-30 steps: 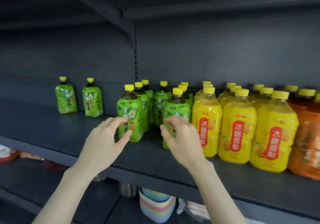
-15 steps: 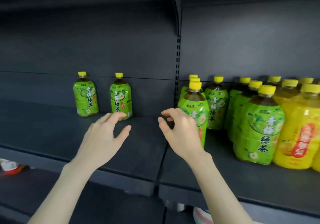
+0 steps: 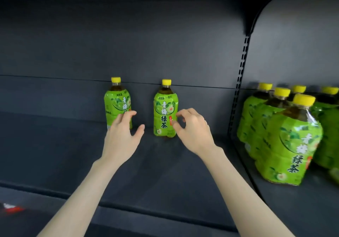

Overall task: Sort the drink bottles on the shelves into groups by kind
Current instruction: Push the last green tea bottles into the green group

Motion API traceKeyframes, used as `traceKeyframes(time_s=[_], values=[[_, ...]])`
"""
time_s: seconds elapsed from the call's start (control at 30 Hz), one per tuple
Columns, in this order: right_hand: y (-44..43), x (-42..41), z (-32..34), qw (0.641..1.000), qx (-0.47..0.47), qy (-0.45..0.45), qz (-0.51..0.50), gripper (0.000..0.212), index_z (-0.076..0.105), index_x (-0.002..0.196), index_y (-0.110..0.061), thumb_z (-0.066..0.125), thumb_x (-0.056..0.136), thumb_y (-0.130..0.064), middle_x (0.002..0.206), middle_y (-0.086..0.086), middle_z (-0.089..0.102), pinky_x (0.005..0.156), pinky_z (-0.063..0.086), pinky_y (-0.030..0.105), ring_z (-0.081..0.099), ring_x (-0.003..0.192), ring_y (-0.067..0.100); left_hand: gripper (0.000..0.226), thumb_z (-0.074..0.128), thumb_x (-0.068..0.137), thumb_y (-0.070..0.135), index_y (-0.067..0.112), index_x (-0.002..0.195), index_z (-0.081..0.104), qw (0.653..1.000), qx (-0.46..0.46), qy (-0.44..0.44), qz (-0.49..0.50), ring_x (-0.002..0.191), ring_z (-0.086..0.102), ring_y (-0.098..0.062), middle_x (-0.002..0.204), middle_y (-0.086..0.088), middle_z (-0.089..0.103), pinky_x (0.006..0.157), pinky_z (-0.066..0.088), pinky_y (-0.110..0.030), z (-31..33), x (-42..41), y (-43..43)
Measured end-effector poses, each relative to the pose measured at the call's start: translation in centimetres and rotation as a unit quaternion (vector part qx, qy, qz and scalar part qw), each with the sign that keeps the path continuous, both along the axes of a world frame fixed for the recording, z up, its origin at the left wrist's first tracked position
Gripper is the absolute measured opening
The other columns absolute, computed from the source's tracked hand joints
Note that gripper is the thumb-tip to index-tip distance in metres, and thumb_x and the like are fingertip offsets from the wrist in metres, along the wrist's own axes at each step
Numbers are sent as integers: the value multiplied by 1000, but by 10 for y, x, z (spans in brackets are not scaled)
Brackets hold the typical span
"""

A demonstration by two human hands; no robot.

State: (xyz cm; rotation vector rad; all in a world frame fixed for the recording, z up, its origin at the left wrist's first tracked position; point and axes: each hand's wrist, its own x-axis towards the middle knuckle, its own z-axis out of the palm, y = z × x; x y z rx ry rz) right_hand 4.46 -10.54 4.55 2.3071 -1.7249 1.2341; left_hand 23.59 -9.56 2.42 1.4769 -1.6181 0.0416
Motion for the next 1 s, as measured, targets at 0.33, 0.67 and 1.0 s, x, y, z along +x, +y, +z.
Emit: traceKeyframes(time_s=[0.33,0.67,1.0], values=[[-109,44,-6,992,-7,-102,-71,75,33,142,-14,68,83,-46,138,7,35,90,42,43,34,127,27,99,76,71,46,11,145,19,992,-5,109,69,133,25,-38,147,-15,20,102,32,-54,3,58,-127],[-124,58,-18,969,75,-233,-46,90,18,140,-25,75,75,-50,135,6,46,99,40,45,52,116,30,81,71,75,48,24,136,25,988,6,152,19,112,47,-41,129,-19,40,93,36,-53,0,83,-159],[-77,74,-17,967,59,-230,-96,93,26,139,-24,79,69,-52,129,1,43,97,37,38,48,113,21,75,73,74,47,37,131,25,968,26,167,-186,111,52,-22,127,2,52,95,40,-39,-1,100,-112]])
